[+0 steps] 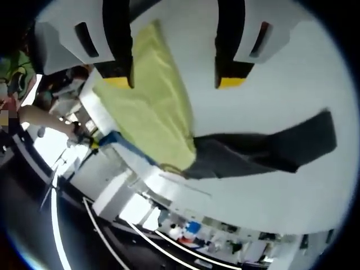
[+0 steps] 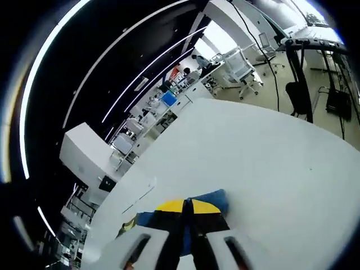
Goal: Fold the garment on the visible template until the final outline fits inside the template.
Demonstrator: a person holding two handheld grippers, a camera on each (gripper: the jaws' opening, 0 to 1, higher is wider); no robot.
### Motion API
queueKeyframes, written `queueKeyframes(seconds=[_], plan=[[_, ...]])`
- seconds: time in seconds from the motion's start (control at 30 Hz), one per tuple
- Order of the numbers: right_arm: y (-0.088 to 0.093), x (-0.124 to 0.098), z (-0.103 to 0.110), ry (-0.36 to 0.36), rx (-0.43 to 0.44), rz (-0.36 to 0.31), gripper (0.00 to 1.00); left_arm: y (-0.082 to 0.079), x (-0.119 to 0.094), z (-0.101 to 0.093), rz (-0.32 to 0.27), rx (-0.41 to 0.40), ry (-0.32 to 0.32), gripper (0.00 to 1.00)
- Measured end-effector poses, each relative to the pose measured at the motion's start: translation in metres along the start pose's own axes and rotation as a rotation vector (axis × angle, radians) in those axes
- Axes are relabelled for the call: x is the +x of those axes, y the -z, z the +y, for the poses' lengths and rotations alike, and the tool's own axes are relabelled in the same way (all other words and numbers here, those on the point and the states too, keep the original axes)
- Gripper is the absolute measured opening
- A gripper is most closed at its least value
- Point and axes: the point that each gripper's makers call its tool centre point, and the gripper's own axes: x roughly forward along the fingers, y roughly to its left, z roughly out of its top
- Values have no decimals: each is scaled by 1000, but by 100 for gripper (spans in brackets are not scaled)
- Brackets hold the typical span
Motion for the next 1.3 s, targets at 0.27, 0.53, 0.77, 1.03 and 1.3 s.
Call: queueKeyframes(seconds=[0.27, 0.53, 0.77, 1.03, 1.3], plan=[[1, 10, 28, -45, -37, 27, 0, -8, 0, 1, -36, -29, 0, 54], [6, 19, 63, -108, -83, 51, 0, -17, -1, -5, -77, -42, 21, 53], [8, 25, 97, -186, -91, 67, 0, -23, -2, -7, -111, -50, 30, 53], [15, 31, 130, -268, -91, 91, 0, -26, -2, -8, -123, -49, 39, 53], [31, 40, 171, -356, -127, 141, 0, -26, -4, -12, -140, -61, 57, 52]])
